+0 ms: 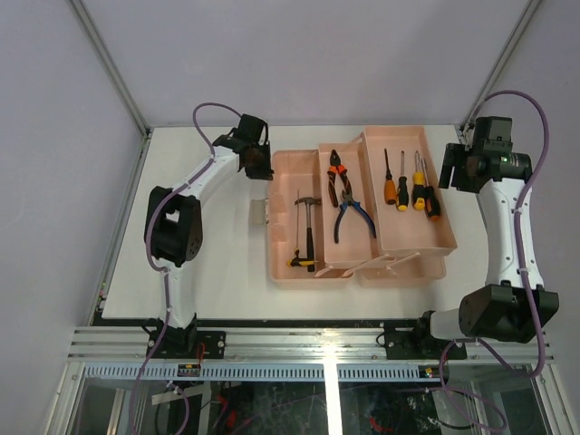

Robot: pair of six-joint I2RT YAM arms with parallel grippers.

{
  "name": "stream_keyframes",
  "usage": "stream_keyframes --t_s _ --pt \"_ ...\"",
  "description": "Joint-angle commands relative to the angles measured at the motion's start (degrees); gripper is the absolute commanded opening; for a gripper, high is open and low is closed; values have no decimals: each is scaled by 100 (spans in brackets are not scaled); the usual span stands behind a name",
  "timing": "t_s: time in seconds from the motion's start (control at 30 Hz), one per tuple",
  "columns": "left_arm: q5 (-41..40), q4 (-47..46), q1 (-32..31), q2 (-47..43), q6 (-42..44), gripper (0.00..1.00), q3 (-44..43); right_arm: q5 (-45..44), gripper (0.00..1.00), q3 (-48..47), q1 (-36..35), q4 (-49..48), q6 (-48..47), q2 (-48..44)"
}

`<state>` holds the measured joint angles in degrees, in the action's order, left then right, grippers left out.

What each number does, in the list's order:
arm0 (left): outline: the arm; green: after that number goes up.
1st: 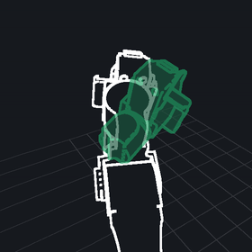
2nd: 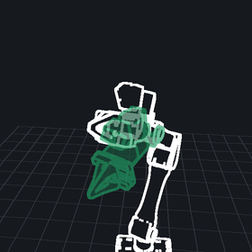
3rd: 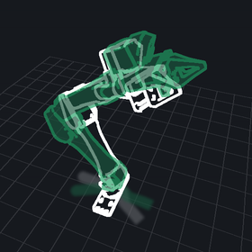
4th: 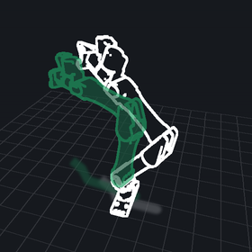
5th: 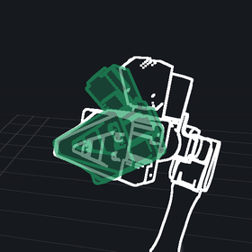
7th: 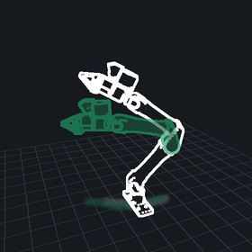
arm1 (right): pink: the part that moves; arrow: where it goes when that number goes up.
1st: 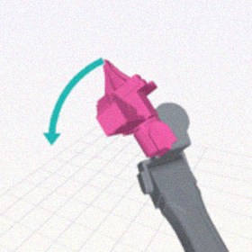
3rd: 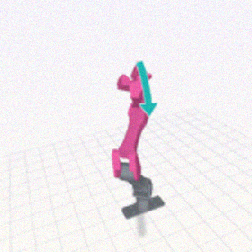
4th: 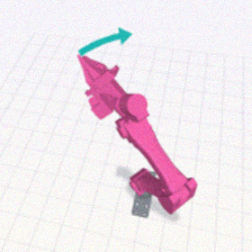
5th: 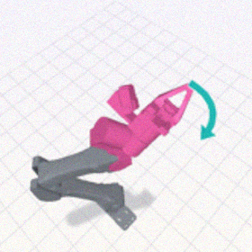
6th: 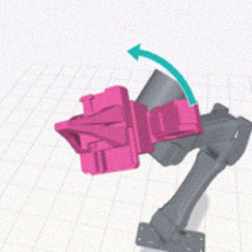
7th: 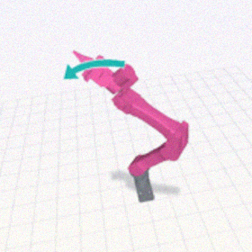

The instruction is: Pack the tool kit

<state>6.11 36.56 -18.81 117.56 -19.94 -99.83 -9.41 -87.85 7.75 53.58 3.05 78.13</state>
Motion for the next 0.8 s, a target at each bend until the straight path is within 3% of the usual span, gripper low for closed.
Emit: stream_keyframes --t_s 0.0,0.3,0.77 --pt "-730 581 476 150 892 0 334 700 76 163 100 -634 16 112" --pt "-758 414 681 312 1402 0 333 1712 75 663 434 -1085 66 139" --pt "-785 319 859 436 1799 0 219 3446 64 1975 862 -1725 24 731"
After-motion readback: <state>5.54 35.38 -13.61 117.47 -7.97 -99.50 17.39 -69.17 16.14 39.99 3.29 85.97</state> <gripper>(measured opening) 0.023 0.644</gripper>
